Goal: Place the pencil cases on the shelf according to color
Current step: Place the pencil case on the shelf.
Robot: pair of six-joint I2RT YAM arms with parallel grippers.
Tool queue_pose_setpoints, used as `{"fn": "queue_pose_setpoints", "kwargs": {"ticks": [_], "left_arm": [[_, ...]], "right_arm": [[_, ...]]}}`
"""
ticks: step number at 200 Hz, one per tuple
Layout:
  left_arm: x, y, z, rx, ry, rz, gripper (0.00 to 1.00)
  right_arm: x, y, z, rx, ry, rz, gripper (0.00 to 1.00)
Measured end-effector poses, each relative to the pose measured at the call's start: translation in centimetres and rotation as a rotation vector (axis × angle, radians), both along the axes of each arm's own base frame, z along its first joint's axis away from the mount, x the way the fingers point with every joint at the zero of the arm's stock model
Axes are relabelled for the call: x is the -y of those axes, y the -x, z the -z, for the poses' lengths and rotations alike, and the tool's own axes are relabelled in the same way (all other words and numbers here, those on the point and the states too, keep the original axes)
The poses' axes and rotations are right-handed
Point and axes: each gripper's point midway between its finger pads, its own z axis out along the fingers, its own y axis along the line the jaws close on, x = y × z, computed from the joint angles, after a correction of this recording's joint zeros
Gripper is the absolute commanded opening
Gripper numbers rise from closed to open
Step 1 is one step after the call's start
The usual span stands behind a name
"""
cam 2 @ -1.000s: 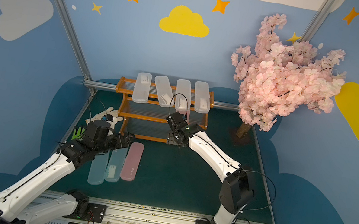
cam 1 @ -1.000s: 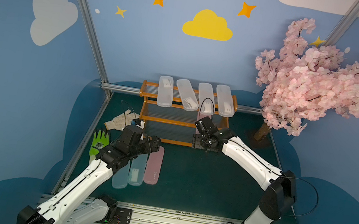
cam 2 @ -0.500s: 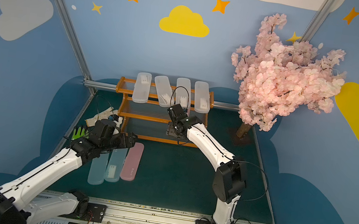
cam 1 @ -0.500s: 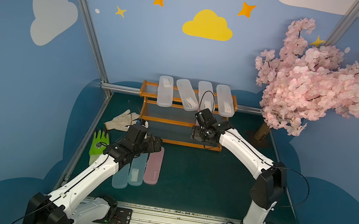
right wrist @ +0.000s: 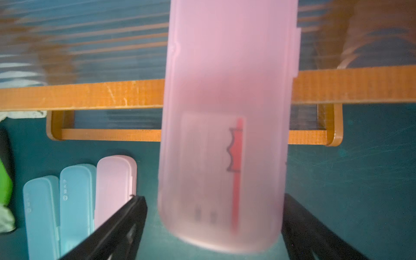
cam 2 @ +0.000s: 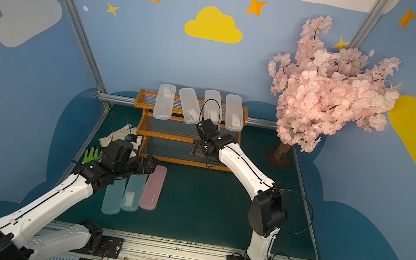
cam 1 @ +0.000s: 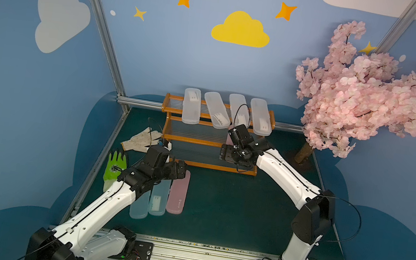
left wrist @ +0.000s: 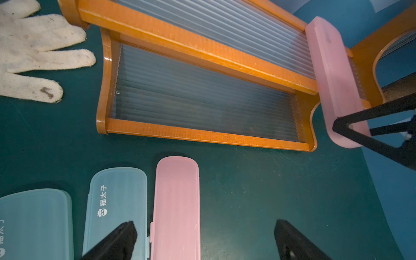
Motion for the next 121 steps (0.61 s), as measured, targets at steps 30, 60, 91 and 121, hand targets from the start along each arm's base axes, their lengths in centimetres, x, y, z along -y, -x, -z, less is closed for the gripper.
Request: {"fn": "queue_pose_setpoints", "kwargs": {"ticks": [30,60,91,121], "left_arm": [[-1.1,1.8,0.3,0.007,-0.012,-0.012,1.00],[-1.5,2.9,1.0,-0.026,-0.005,-0.020,1.00],[-1.0,4.1,4.3,-0.149,0.011,-0.022,1.00],[0.2,5.8,7.9,-0.281,-0.012,-0.003,1.00]], "right_arm": [[0.4,2.7,-2.5,0.032,-0.046,-0.024,0.95],[1.2,5.6,-4.6,0.070,-0.089,-0.056,0.95],[2.6,8.5,-4.7,0.081,-0.109,-0.070,0.95],[4.0,11.2,-2.6,0.056,-0.097,-0.071,0.94]]}}
